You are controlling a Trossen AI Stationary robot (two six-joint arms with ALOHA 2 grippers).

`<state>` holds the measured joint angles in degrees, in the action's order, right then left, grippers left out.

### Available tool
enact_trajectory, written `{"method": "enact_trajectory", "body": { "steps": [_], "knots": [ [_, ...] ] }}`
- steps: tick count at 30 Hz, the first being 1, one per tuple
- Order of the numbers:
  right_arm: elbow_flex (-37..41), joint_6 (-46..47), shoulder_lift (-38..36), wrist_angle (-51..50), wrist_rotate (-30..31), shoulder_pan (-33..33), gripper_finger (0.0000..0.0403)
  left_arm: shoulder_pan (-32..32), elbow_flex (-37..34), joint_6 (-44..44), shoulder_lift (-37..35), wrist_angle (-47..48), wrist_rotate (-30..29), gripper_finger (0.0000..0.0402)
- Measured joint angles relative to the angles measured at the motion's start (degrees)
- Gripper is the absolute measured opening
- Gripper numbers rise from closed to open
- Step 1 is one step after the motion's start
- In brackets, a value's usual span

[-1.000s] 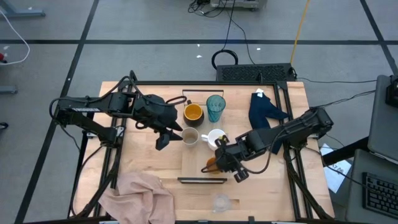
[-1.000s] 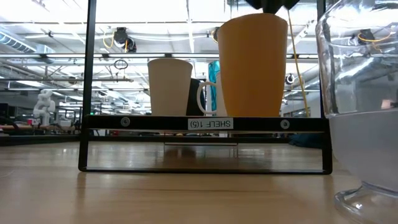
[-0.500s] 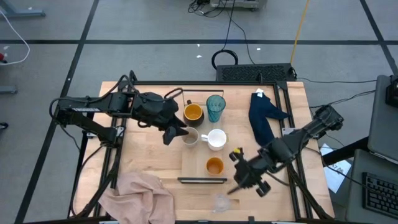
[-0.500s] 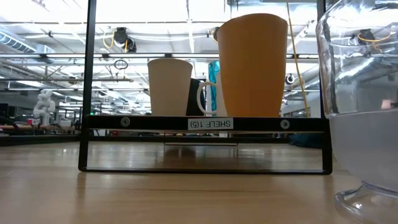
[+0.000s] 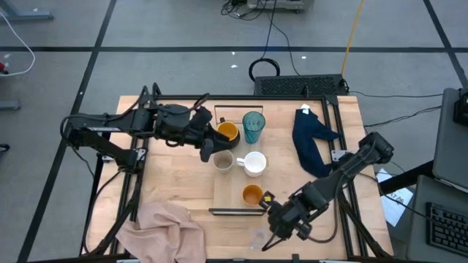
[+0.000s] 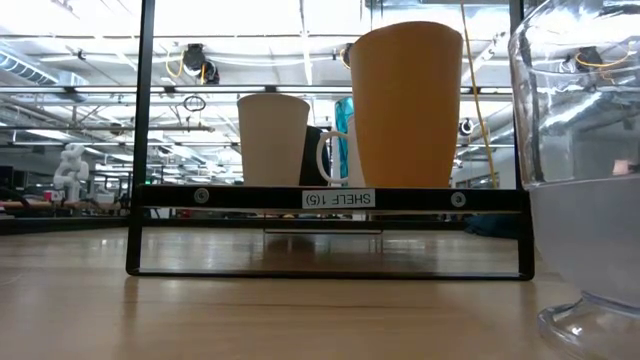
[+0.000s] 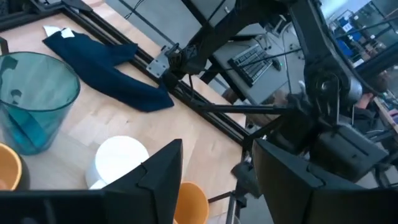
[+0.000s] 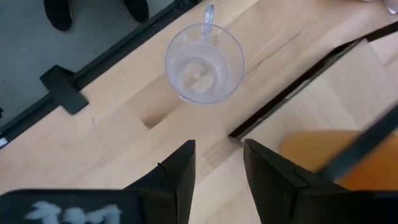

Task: Stack small to large cups/mugs on shelf
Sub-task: Put the transparent mug on the shelf

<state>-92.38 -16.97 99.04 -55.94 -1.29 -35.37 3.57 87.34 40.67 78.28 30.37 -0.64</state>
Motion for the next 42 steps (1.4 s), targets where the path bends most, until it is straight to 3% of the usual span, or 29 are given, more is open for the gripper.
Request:
{"method": "enact_trajectory", "body": {
  "steps": [10, 19, 27, 32, 36, 42],
  "knots": [
    [0.0, 0.5, 2.9, 2.7, -0.7, -4.2, 0.0128, 0.4, 0.0, 0.6, 0.1, -0.5, 0.0, 0.0195],
    [2.6, 23.2, 3.0, 4.1, -3.6, -5.2, 0.0128, 0.6, 0.0, 0.2, 0.1, -0.1, 0.0, 0.0195],
    [4.8, 46.2, 3.0, 3.5, -10.5, -6.2, 0.0128, 1.1, 0.0, 1.9, 0.1, -0.1, 0.2, 0.0195],
    [5.9, 60.9, 2.5, 4.1, -9.5, -4.9, 0.0128, 1.2, 0.0, -0.4, 0.1, -0.1, 2.7, 0.0195],
    [8.1, 74.2, 2.4, 10.2, -9.0, -1.7, 0.0128, 1.2, 0.0, -5.3, 0.1, 0.1, 5.7, 0.0195],
    [12.7, 91.0, 2.4, 28.6, -8.7, 0.3, 0.0128, 1.1, 0.0, -11.5, -0.2, 4.0, 11.0, 0.0195]
  ]
}}
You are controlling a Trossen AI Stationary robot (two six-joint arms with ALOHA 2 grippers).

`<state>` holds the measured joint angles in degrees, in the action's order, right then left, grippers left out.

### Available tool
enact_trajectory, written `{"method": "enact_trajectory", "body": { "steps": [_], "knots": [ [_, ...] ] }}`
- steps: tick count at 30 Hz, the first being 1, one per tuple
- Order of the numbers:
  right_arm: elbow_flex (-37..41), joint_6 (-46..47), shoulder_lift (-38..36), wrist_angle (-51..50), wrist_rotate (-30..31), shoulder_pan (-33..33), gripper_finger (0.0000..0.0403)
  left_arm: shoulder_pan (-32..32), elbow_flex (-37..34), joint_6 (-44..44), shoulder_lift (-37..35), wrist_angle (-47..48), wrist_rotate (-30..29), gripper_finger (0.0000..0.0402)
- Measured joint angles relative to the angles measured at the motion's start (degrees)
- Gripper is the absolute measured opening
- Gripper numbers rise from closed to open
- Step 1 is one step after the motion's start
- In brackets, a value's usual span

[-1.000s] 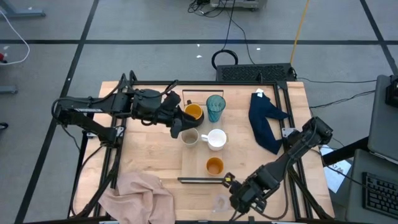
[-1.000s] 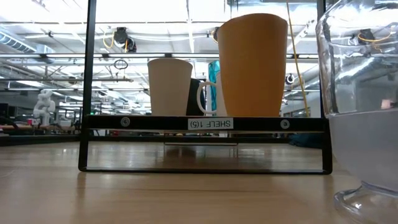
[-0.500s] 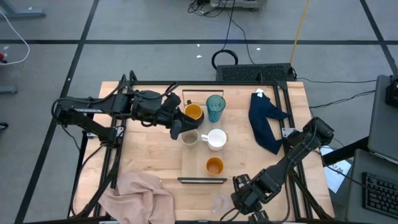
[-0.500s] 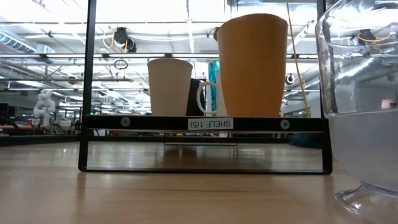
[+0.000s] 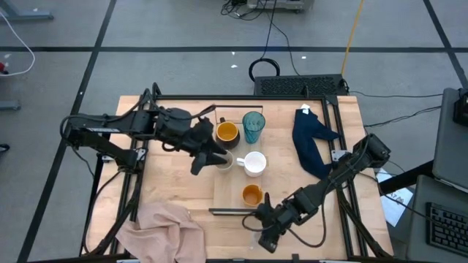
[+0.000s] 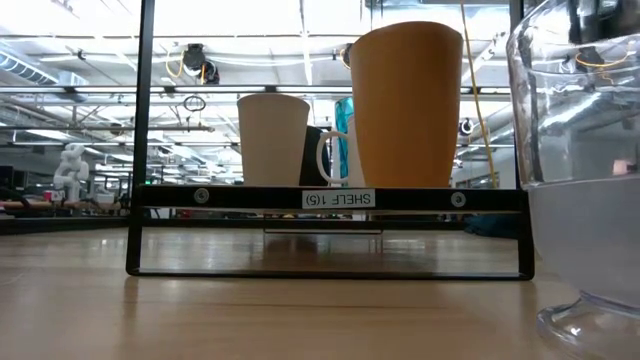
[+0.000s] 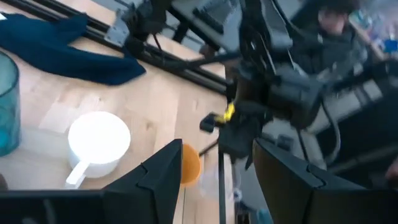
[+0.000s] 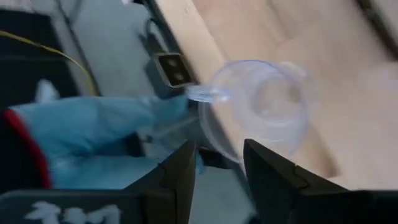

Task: Stack small to large cups/mugs on shelf
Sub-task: Put the transparent mug on the shelf

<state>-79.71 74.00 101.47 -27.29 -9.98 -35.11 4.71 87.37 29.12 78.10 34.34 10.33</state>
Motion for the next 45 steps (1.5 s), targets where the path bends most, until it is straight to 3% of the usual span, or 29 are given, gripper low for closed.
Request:
{"method": "enact_trajectory", "body": {
  "steps": [9, 15, 27, 36, 41, 45],
  "knots": [
    [1.4, 9.3, -0.2, 2.4, -0.7, -1.7, 0.0128, 0.0, 0.0, -7.1, -0.2, 3.9, 3.2, 0.0195],
    [1.6, 10.8, 0.1, -2.2, -0.5, -2.5, 0.0128, 0.0, 0.0, -8.1, -0.2, 4.1, 3.2, 0.0195],
    [1.6, 11.1, -0.9, -1.1, 0.7, -2.8, 0.0128, 0.0, 0.0, -9.4, -0.2, 4.0, 3.2, 0.0195],
    [1.6, 12.0, -2.5, -9.3, 0.0, -4.8, 0.0128, 0.0, 0.0, -9.5, -0.2, 4.0, 3.2, 0.0195],
    [1.6, 19.2, -3.4, -11.2, 5.2, -5.2, 0.0128, 0.0, 0.0, -9.5, -0.2, 4.0, 3.2, 0.0195],
    [1.6, 25.8, -3.5, -12.8, 5.9, -6.6, 0.0128, 0.0, 0.0, -9.5, -0.2, 4.0, 3.2, 0.0195]
  ]
}}
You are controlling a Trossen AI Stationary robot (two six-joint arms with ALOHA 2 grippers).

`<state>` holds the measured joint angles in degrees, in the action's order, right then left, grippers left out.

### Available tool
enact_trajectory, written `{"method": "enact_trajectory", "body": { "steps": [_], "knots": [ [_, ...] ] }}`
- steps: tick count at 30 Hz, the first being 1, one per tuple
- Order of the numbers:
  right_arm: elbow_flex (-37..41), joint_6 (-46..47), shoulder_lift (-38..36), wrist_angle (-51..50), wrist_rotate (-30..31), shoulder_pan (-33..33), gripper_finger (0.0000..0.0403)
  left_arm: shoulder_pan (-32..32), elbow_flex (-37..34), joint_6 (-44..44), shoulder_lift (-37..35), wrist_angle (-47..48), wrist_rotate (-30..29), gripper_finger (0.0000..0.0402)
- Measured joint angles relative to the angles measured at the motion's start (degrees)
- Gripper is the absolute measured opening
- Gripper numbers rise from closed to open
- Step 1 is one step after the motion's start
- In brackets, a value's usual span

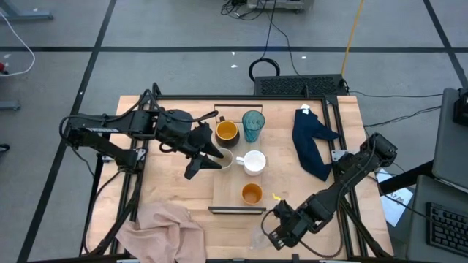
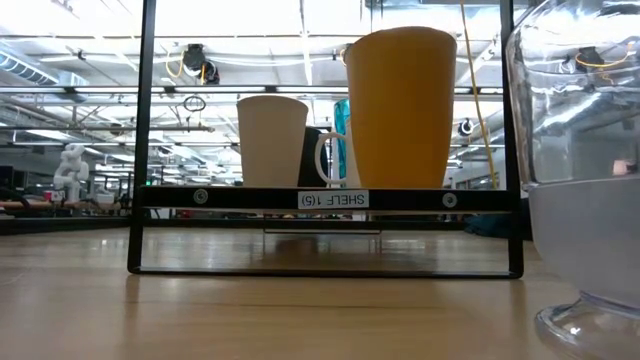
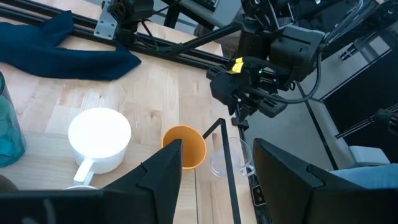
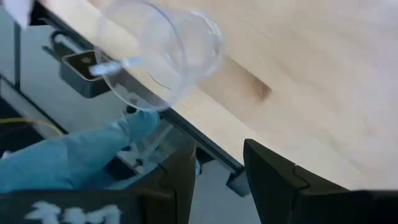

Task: Stack small to large cups/mugs on shelf
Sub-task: Put the transparent mug on the shelf

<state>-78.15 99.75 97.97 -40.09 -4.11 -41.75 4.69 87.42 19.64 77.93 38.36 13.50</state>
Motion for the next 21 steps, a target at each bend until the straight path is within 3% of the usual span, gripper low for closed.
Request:
{"method": "enact_trajectory", "body": {
  "steps": [13, 21],
  "knots": [
    [0.0, 20.1, 0.0, 3.3, 14.4, -3.0, 0.0128, 0.0, 0.0, -1.3, 0.0, 0.0, 0.0, 0.0195],
    [1.0, 25.2, 0.0, 3.8, 16.3, -3.1, 0.0128, 0.0, 0.0, -1.4, 0.0, 0.2, 0.0, 0.0195]
  ]
}}
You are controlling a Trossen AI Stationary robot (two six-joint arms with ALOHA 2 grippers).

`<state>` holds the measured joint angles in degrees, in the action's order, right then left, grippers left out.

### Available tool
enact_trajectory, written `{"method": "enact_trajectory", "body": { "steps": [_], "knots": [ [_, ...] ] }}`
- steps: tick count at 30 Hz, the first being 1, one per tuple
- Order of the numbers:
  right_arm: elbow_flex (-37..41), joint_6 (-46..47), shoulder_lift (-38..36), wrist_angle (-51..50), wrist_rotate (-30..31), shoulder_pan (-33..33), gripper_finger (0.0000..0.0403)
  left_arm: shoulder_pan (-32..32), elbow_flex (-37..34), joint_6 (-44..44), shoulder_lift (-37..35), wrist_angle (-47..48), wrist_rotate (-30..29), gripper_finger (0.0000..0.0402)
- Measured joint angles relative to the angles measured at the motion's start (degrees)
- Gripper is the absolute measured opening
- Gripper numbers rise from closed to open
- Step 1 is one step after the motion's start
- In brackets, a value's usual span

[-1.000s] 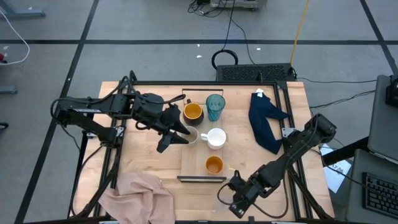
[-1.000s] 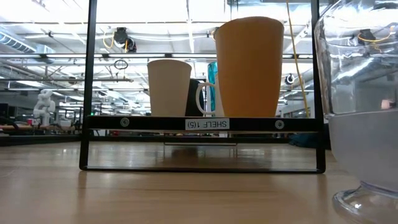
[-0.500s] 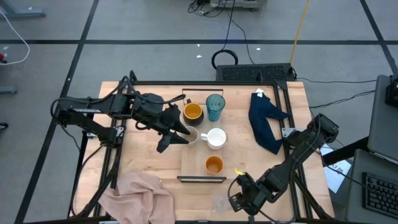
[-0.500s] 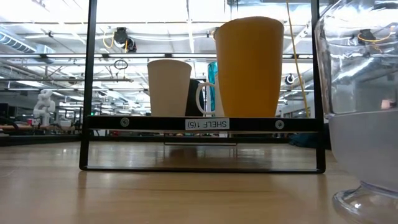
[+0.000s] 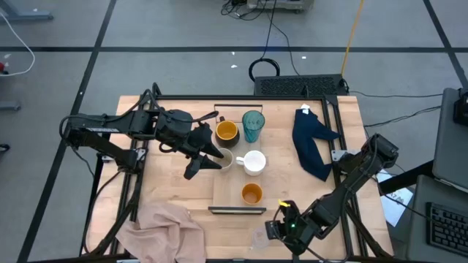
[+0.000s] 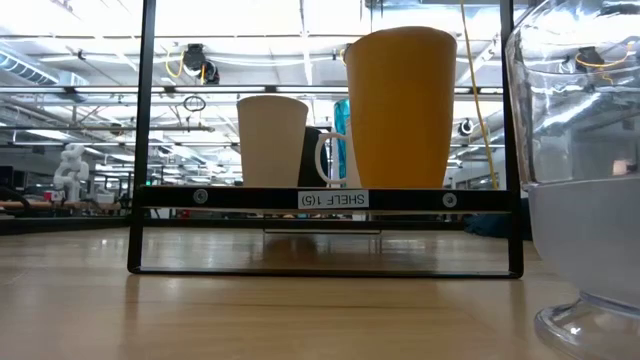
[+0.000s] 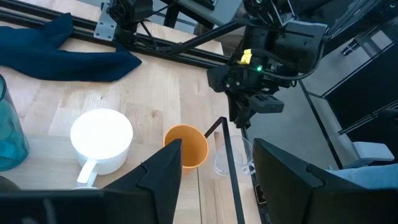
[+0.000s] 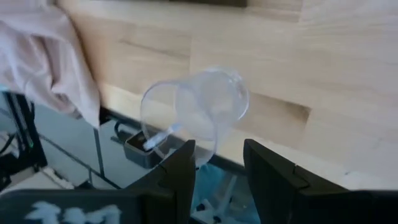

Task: Stack small to large cups/mugs on shelf
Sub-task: Put the transparent mug on the shelf

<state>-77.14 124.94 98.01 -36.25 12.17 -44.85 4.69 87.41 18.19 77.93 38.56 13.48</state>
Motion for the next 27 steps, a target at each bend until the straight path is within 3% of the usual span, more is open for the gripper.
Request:
{"method": "enact_trajectory", "body": {
  "steps": [27],
  "knots": [
    [7.6, 2.4, 0.1, 13.1, 0.1, -0.6, 0.0128, 0.0, 0.0, -1.6, 0.0, 1.9, 0.0, 0.0195]
  ]
}}
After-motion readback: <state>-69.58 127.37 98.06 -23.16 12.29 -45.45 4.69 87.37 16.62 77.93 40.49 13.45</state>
